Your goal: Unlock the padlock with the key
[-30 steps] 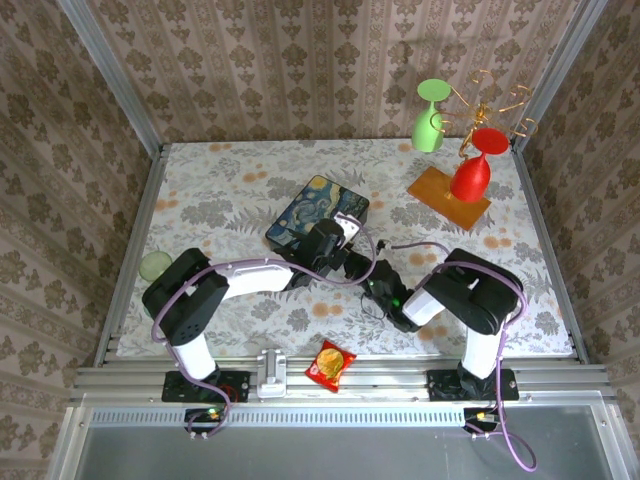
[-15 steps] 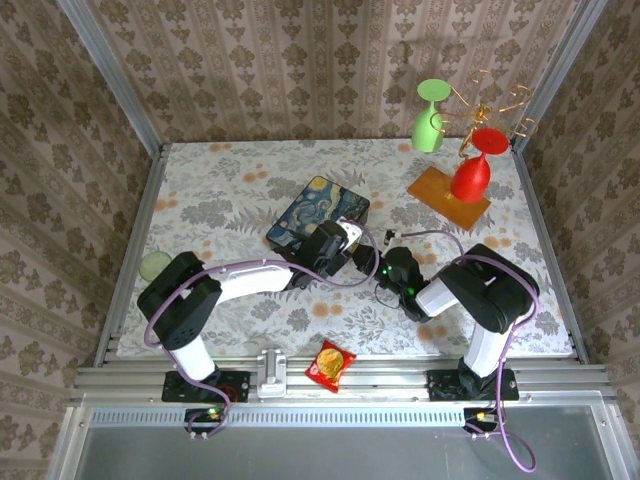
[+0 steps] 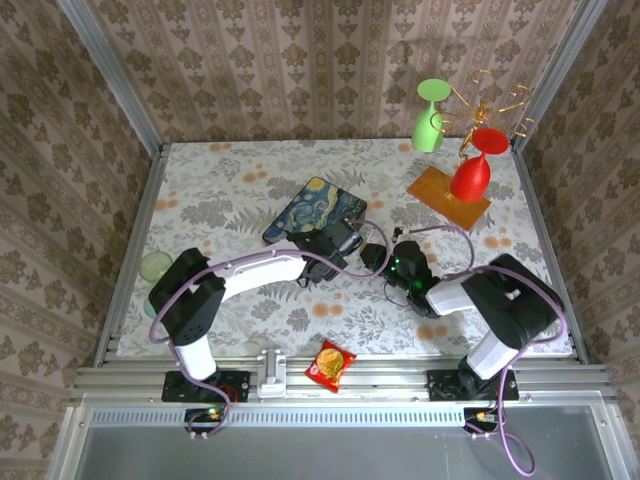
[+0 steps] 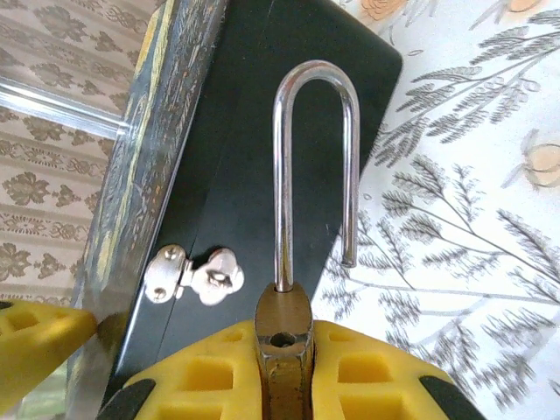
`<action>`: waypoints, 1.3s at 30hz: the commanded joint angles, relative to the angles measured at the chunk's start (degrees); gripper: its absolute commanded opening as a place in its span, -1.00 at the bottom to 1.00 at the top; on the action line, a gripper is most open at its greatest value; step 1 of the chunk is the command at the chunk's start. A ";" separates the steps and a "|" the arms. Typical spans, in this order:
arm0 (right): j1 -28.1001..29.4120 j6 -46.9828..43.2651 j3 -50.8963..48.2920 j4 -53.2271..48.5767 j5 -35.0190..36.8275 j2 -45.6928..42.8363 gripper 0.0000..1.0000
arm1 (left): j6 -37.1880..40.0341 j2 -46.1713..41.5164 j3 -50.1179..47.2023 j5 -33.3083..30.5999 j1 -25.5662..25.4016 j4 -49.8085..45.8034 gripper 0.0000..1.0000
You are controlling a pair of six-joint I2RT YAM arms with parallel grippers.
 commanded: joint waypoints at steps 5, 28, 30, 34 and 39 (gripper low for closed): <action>-5.17 -9.35 2.07 -25.77 -23.44 -10.78 -0.96 | -10.83 4.37 -3.35 -1.62 -1.41 -13.83 0.49; -14.27 -19.33 9.19 -51.54 -34.64 -1.52 -0.92 | -18.84 -12.38 -13.16 -6.61 0.54 -6.79 0.83; -14.53 -19.50 8.62 -49.96 -36.10 -2.25 -0.92 | -17.39 -16.36 -14.38 -5.09 0.20 -3.06 0.87; -14.98 -21.17 9.32 -53.92 -32.09 -2.85 -0.83 | -16.59 -20.68 -15.13 -0.55 0.15 0.96 0.95; -14.19 -27.57 12.66 -64.39 -23.41 -3.42 -0.74 | -22.47 -26.30 -18.05 5.74 2.22 2.55 1.00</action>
